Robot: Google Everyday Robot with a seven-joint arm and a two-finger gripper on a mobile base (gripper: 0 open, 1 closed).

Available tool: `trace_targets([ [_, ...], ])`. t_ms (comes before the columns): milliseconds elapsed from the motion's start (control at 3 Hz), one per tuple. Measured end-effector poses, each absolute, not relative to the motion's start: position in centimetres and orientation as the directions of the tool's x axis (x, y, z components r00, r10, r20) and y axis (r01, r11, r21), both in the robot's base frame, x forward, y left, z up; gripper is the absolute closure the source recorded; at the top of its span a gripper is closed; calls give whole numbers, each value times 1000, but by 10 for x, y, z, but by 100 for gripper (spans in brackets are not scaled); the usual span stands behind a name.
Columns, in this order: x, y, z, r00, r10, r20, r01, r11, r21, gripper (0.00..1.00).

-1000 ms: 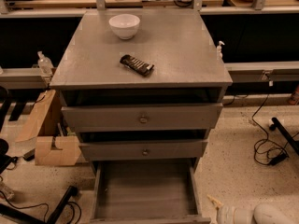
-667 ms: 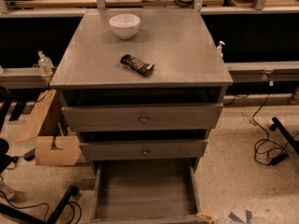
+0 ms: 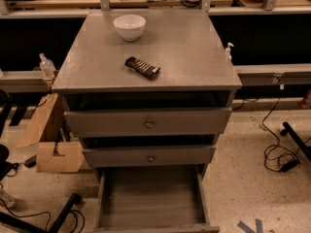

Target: Close bottom drawer

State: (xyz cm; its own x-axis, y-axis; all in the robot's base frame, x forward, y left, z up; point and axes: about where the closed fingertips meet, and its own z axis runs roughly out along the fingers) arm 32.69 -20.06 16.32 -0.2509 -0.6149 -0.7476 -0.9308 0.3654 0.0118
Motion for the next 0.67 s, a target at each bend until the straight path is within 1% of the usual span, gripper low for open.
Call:
trace_targets([
  [333, 325, -198, 161, -253, -612, -750, -931, 365, 17, 100],
  [667, 325, -198, 161, -253, -612, -750, -931, 365, 17, 100],
])
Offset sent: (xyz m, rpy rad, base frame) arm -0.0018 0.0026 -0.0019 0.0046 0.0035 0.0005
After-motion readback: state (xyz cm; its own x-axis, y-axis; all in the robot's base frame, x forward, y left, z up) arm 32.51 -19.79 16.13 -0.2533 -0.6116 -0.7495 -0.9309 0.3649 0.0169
